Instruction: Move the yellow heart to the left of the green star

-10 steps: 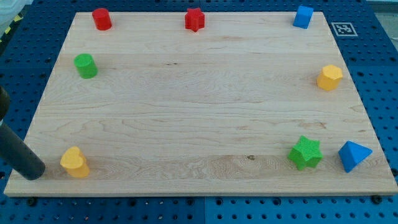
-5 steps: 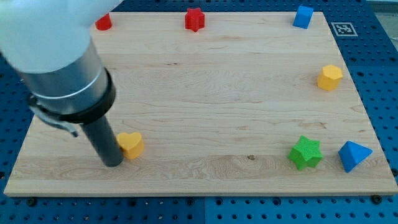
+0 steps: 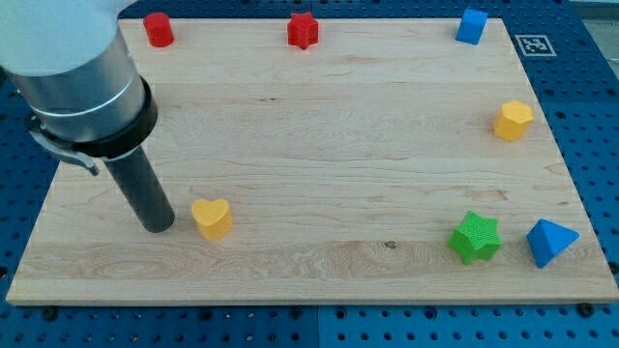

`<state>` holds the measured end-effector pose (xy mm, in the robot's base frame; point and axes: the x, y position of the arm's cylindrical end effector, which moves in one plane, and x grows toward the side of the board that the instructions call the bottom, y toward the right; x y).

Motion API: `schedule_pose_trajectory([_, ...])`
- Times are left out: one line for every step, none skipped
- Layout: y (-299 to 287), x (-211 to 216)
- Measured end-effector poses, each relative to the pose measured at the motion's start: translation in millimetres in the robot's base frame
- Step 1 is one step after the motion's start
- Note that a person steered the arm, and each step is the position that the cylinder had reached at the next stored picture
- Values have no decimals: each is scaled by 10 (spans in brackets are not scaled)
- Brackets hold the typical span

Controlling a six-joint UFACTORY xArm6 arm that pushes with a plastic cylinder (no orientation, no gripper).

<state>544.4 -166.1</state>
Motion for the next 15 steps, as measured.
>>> schedule_pose_trajectory([9, 0])
schedule_pose_trajectory([222, 0])
schedule_pose_trajectory([515, 0])
schedule_pose_trajectory([740, 0])
schedule_pose_trajectory([854, 24])
schedule_pose_trajectory([854, 148])
schedule_pose_trajectory([923, 157])
schedule_pose_trajectory([991, 143])
schedule_pose_trajectory([1179, 89])
schedule_pose_trajectory([1304, -1])
schedule_pose_trajectory([1308, -45])
schedule_pose_trajectory([1308, -102])
schedule_pose_trajectory([1308, -256])
schedule_pose_trajectory([1335, -271])
schedule_pose_trajectory([1445, -271])
